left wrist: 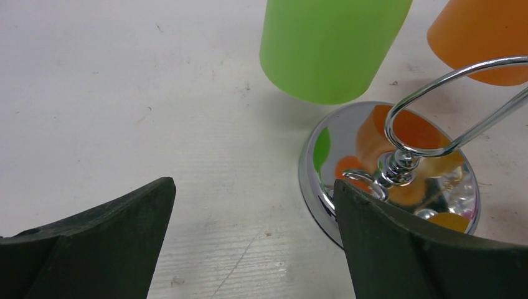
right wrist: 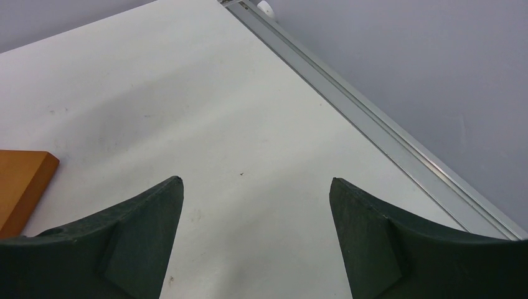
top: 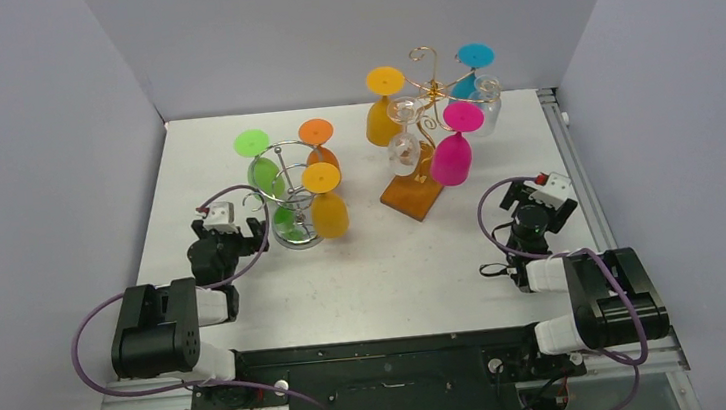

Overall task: Place the wine glass upside down on the wine glass rack
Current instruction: Reset both arms

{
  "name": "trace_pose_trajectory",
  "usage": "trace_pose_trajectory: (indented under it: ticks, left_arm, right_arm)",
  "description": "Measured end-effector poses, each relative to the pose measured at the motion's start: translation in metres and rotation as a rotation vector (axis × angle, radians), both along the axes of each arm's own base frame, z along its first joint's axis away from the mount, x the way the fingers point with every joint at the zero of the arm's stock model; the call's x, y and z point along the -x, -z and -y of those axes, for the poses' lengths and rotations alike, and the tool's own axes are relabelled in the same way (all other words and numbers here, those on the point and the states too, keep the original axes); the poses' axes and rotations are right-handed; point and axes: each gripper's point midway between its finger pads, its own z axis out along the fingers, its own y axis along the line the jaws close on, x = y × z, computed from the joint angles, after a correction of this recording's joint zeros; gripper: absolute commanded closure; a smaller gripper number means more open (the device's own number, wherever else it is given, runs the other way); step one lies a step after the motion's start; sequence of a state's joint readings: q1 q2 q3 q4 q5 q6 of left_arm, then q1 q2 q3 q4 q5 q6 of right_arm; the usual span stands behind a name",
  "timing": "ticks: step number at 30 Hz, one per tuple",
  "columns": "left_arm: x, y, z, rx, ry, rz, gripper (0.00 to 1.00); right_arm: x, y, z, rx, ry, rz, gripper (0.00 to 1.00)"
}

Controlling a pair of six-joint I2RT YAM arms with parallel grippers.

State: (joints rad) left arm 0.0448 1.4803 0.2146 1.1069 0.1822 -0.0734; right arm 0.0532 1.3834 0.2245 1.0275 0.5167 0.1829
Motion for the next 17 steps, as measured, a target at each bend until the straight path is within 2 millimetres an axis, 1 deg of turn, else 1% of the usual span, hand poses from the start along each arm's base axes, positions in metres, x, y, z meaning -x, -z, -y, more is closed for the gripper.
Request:
trace_pose_trajectory:
  ticks: [5, 17]
  left_arm:
    - [-0.0004, 0.0009, -0.0046, -0.008, -0.025, -0.003, 0.04]
    - [-0.0007, 0.0010, -0.0066, -0.014, -0.037, -0.003, 0.04]
  right_arm:
    - [0.0000, 0.0000, -0.0002, 0.002, -0.001, -0.001, 0.18]
    - [0.0001, 0.0000, 0.0000, 0.007, -0.002, -0.004, 0.17]
